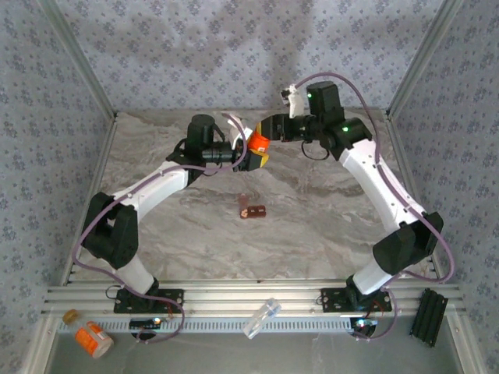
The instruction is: Sort the pills into containers
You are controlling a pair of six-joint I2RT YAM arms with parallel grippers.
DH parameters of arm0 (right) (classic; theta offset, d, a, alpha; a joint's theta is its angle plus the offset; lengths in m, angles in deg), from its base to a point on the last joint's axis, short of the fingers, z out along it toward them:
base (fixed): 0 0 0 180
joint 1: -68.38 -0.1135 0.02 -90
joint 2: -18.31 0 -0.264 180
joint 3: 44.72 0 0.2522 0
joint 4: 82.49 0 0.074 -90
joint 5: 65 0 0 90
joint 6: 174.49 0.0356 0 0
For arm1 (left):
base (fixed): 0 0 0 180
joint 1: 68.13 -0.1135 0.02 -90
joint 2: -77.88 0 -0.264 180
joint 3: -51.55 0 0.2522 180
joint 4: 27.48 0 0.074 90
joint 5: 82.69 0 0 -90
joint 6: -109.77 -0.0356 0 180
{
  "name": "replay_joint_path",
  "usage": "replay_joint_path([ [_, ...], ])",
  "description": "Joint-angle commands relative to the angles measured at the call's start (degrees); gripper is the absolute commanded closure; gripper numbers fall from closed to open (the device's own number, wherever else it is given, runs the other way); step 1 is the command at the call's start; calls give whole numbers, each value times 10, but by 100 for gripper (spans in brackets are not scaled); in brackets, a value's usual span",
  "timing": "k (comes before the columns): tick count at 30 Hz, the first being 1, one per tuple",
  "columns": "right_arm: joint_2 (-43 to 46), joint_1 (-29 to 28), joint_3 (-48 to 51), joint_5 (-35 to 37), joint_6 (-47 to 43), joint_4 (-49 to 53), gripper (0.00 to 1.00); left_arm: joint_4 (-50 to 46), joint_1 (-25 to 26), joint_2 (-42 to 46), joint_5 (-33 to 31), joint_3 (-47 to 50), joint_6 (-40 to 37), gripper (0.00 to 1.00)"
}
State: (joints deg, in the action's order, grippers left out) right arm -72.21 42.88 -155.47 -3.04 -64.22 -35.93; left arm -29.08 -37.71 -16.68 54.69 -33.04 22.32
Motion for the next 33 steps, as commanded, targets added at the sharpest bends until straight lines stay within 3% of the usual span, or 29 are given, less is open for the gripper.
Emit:
replay_joint_path([
  [1, -3, -44, 32, 67, 76, 7, 55, 74, 13, 42, -61, -7, -16, 100],
  [6, -7, -64, 46, 110, 125, -32, 55, 102, 23, 48, -105, 17, -20, 100],
  [15, -5, -63, 51, 111, 153, -50, 49, 137, 25, 48, -143, 45, -11, 100],
  [22, 23, -32, 46, 87, 151, -61, 38, 145, 17, 48, -139, 50, -4, 100],
  [28, 73, 7, 50, 49, 120, -72, 17, 145, 8, 40, -118, 45, 1, 100],
  [33, 100, 48, 60, -12, 75, -68, 14, 141, 1, 41, -86, 41, 3, 100],
])
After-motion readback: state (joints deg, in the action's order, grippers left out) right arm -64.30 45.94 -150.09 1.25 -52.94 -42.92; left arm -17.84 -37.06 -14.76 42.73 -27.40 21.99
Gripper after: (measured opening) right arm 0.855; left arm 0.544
